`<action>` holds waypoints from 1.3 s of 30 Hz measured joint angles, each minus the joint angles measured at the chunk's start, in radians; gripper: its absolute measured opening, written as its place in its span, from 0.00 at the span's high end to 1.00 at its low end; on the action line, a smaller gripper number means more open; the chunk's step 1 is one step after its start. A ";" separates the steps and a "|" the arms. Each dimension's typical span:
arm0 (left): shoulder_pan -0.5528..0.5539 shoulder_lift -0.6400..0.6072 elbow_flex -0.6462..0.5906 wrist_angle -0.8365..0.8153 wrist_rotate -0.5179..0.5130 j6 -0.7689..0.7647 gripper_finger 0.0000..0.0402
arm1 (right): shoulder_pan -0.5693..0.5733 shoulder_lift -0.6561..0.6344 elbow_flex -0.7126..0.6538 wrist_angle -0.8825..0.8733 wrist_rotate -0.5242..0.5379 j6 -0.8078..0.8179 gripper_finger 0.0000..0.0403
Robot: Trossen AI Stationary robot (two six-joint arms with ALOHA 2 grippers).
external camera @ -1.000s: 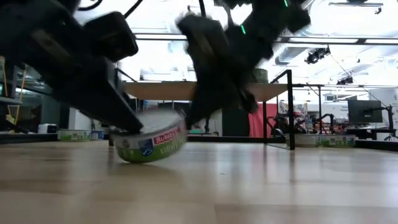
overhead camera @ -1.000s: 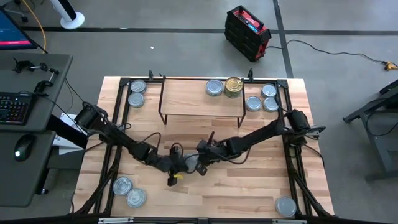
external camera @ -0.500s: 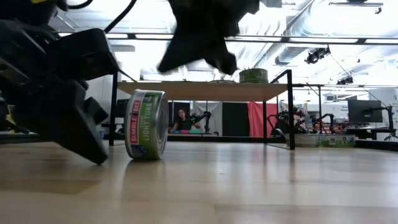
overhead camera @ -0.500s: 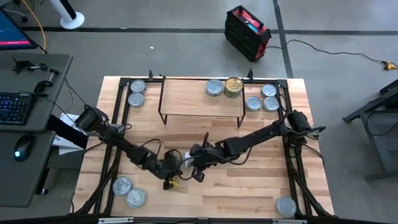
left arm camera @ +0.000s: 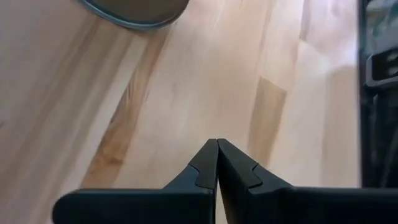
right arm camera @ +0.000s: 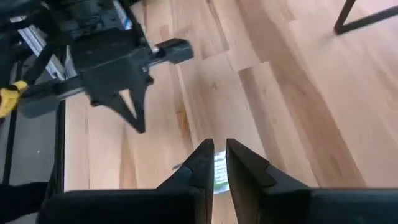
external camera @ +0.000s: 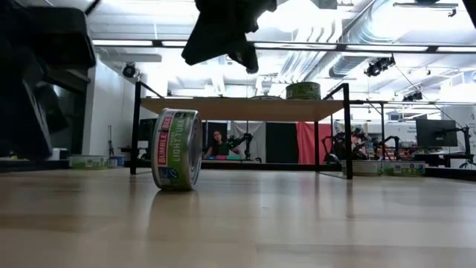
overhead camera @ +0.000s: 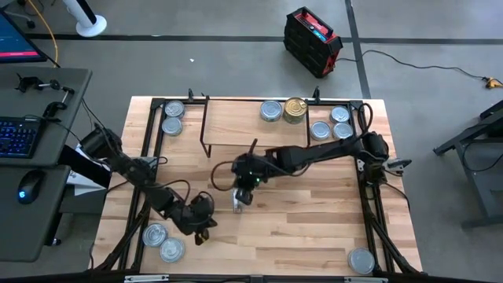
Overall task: Stack canned seafood by type on shelf
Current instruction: Stack the light green tuna can on top of the other light green tuna can on the shelf
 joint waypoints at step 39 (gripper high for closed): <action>0.097 -0.014 0.000 -0.015 0.059 0.178 1.00 | 0.129 0.123 -0.013 -0.039 0.247 1.144 0.21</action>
